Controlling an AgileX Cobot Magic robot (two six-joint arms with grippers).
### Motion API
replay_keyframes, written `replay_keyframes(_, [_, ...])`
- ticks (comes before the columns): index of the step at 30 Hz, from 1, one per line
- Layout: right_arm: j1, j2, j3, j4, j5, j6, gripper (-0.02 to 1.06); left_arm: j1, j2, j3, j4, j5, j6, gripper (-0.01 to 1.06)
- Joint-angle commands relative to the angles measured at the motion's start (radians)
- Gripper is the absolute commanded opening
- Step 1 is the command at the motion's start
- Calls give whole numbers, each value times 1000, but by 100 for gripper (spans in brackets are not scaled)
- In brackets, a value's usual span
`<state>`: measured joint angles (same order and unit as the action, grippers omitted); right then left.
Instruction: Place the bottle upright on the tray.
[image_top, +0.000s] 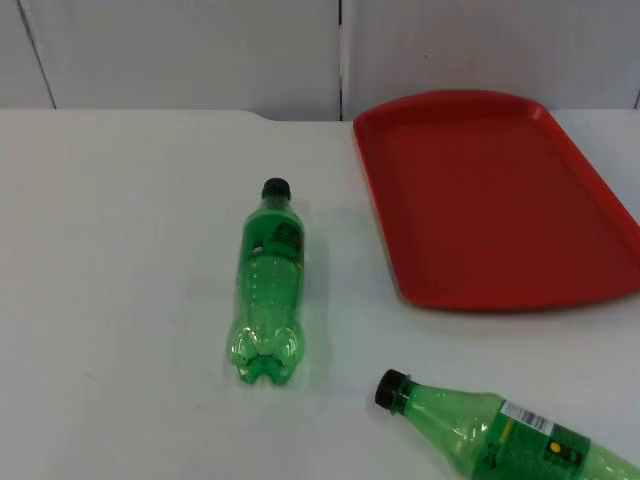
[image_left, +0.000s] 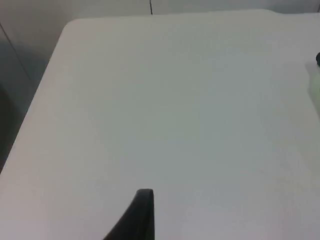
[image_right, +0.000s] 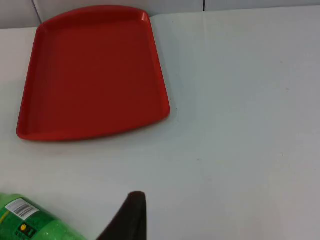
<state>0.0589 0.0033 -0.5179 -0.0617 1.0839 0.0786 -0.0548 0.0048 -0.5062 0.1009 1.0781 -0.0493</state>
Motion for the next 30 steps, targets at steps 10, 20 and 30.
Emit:
replay_keyframes(10, [-5,-3,1,-5,-6,-5,105,-6,215,-91,-23,-95,3,105])
replay_keyframes(20, [-5,-3,1,-5,-6,-5,105,-6,438,-186,-67,-157,4,105])
replay_keyframes(30, [-5,-3,1,-5,-6,-5,105,-6,628,-244,-124,-269,49,105])
